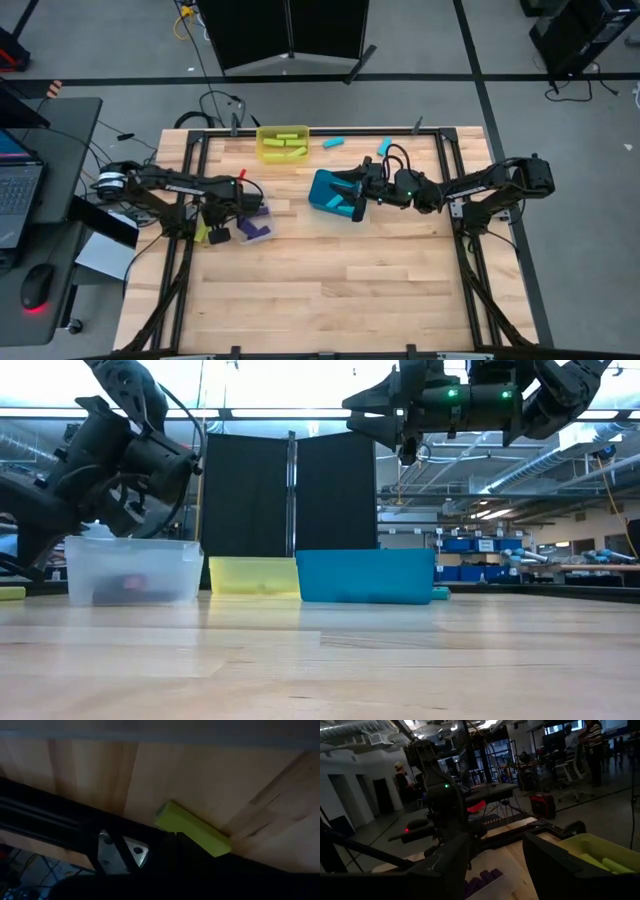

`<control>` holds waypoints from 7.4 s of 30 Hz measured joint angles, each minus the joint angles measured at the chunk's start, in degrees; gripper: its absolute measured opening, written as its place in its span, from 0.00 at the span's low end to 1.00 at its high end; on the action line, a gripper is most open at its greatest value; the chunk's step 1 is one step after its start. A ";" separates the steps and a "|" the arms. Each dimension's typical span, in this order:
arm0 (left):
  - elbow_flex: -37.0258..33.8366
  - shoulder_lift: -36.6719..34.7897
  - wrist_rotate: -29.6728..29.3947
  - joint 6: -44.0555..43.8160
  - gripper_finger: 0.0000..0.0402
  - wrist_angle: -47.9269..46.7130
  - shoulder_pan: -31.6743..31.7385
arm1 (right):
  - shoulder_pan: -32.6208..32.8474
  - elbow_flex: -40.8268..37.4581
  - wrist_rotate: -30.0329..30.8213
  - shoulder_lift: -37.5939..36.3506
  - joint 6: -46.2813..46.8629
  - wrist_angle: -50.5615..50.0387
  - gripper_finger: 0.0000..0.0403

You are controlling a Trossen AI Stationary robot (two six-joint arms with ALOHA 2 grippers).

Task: Sort blocks
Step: Put the green block into the yellow bin

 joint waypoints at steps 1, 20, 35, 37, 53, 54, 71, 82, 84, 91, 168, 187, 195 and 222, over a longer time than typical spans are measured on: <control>0.00 -0.36 0.01 -0.23 0.00 0.15 0.00 | -0.04 0.00 0.00 0.00 0.00 0.00 0.49; 3.55 -15.59 -3.65 -15.32 0.03 -2.88 -0.80 | -0.09 0.00 0.00 0.00 0.02 -0.05 0.49; 5.68 -13.26 24.65 -19.99 0.03 -12.21 -23.69 | -0.83 0.00 3.19 0.00 -0.61 0.00 0.49; 5.68 -11.15 27.05 -19.34 0.03 -12.25 -26.17 | -0.85 0.00 3.21 0.00 -0.46 0.02 0.49; 4.37 3.34 30.68 -13.12 0.01 -2.28 -42.40 | 1.70 0.00 3.19 0.00 -0.24 0.02 0.49; 4.37 4.64 30.97 -13.22 0.01 -3.05 -42.98 | 1.79 0.00 3.20 0.00 -0.25 0.02 0.49; 8.80 24.33 11.29 10.72 0.00 -6.27 -43.32 | 3.73 0.00 5.79 0.00 -1.51 -0.01 0.49; 4.05 25.06 20.01 15.79 0.00 1.80 -42.29 | 4.59 0.00 5.79 0.00 -1.90 -0.12 0.49; 3.07 24.98 20.79 15.79 0.00 4.16 -42.16 | 4.71 0.00 5.79 0.00 -1.90 -0.13 0.49; 1.64 24.95 21.98 15.64 0.00 6.86 -40.79 | 5.14 0.00 5.78 0.00 -2.27 -0.41 0.49; 4.70 24.99 5.68 13.45 0.75 3.21 -7.77 | 4.23 0.00 7.69 0.00 0.23 -2.18 0.49; 5.06 27.77 6.87 13.68 0.91 1.69 -8.31 | 4.50 0.00 7.69 0.00 0.26 -2.16 0.49; 4.87 27.74 4.24 12.24 0.94 1.42 -8.31 | 4.24 0.00 8.00 0.00 0.17 -2.16 0.49; 4.20 27.74 2.08 9.19 1.00 0.61 -9.57 | 5.84 0.00 6.88 0.00 -3.32 -2.19 0.49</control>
